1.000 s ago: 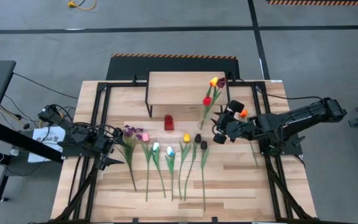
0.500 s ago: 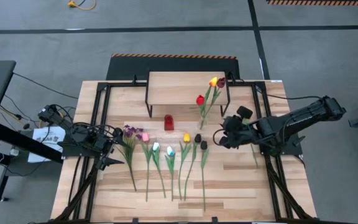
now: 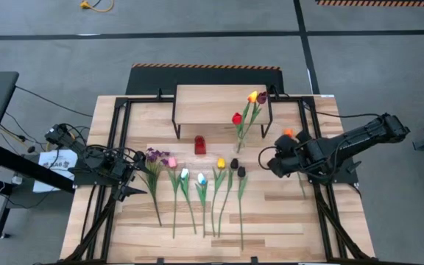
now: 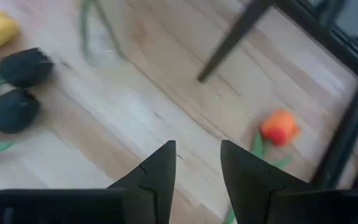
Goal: Pick and place flowers into a vace then onto a shelf
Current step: Put the orange flower into the transparent vase
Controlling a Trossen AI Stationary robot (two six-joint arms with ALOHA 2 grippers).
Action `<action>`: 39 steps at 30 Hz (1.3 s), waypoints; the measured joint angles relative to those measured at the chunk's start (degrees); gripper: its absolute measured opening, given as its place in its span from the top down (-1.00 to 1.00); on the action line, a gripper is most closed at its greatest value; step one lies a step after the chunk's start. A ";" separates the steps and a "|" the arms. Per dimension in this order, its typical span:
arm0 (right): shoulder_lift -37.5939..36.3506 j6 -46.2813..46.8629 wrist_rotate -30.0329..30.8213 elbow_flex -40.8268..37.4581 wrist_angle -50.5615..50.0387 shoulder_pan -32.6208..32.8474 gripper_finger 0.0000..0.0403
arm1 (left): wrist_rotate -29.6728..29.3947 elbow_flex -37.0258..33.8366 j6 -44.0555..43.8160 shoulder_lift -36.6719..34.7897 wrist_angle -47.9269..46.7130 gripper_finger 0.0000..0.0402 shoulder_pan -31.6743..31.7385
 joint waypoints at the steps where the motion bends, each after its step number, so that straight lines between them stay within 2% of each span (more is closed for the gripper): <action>1: 0.00 1.66 0.00 0.00 -0.87 0.00 0.40 | 0.00 0.00 -0.01 0.00 0.00 -0.51 0.01; 8: 0.15 10.62 0.09 -1.30 -3.31 -0.31 0.40 | 0.00 0.00 0.01 0.00 0.01 -0.51 0.01; 20: 0.17 24.52 0.11 -11.33 -0.80 -0.28 0.40 | 0.00 0.00 -0.01 0.00 0.00 -0.51 0.01; 39: 0.17 23.44 0.21 -15.96 6.22 -0.28 0.40 | -0.02 0.00 -0.01 0.00 0.00 -0.51 0.01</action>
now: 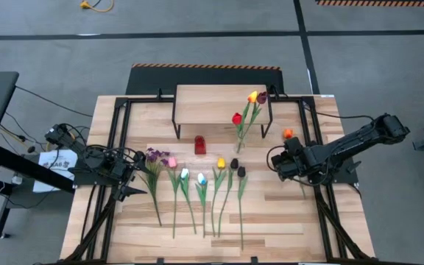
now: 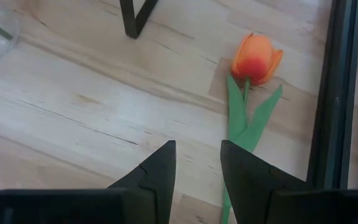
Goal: Pick and place flowers into a vace then onto a shelf
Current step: Put the orange flower into the transparent vase
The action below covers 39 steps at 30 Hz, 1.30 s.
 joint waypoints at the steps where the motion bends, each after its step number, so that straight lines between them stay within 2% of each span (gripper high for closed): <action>1: 0.00 -0.03 -0.07 0.00 -0.01 0.00 0.40 | 0.02 0.00 0.00 0.00 0.00 -0.51 0.00; 15: 0.00 -1.08 -4.19 0.00 2.13 -0.91 0.40 | 0.02 0.00 0.00 0.00 0.00 -0.51 0.00; 27: 0.00 -11.42 -12.31 0.00 2.45 -15.51 0.40 | 0.02 0.00 0.00 0.00 0.00 -0.51 0.00; 39: 0.00 -21.93 -16.48 0.00 2.50 -25.24 0.41 | 0.02 0.00 0.00 0.00 0.00 -0.51 0.00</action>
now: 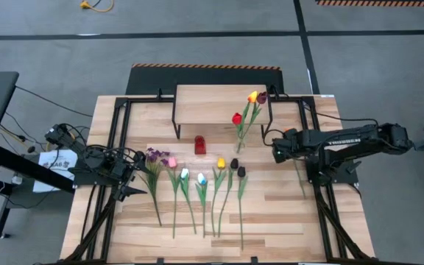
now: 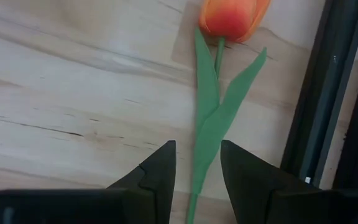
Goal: Pick and place flowers into a vace then onto a shelf
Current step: Put the orange flower into the transparent vase
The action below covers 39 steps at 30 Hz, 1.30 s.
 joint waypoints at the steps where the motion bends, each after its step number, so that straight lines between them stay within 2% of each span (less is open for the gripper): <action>1: 0.00 -0.93 -0.27 0.00 0.01 -0.68 0.40 | -0.01 0.00 0.00 0.00 0.00 -0.51 0.00; 13: 0.00 -9.85 -3.60 0.02 4.39 -6.40 0.40 | 0.00 0.00 0.00 0.00 0.00 -0.51 0.00; 20: 0.00 -10.24 -3.54 -0.62 3.80 -8.71 0.40 | 0.00 0.00 0.01 0.00 0.00 -0.51 -0.01; 27: 0.00 -10.22 -3.85 -5.01 4.61 -10.64 0.40 | 0.00 0.02 0.00 0.00 0.00 -0.51 0.00; 39: -0.11 -10.22 -4.59 -8.39 9.47 -11.04 0.41 | -0.01 0.00 0.00 0.00 0.00 -0.51 -0.02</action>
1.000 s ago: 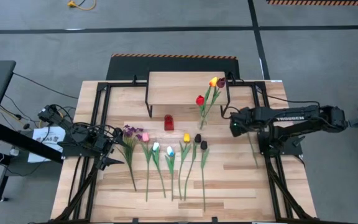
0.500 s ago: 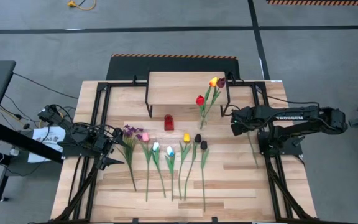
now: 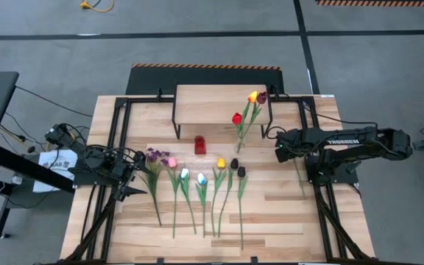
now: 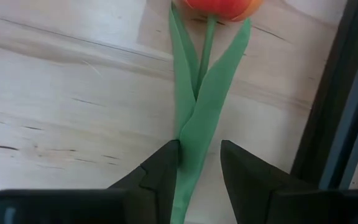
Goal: Pick and place flowers into a vace then onto a shelf
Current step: Put the orange flower into the transparent vase
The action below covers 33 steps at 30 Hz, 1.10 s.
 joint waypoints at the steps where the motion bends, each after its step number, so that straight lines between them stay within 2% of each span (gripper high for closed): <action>1: 0.02 0.00 -0.04 0.00 0.03 0.00 0.41 | 0.01 0.00 0.00 0.00 0.00 -0.51 0.01; 7: 0.04 0.93 -0.33 -0.07 0.49 0.00 0.50 | 0.00 -0.01 -0.01 0.00 0.00 -0.51 0.02; 18: 0.04 1.79 -1.39 -0.11 2.56 0.00 0.95 | 0.00 0.00 -0.01 0.00 0.00 -0.51 0.02; 26: 0.04 3.06 -1.59 -0.15 2.87 0.03 0.90 | 0.01 0.00 0.00 0.00 0.00 -0.51 0.01; 33: 0.04 3.54 -2.69 -0.11 2.85 0.51 0.98 | 0.01 -0.01 -0.01 0.00 0.00 -0.51 0.00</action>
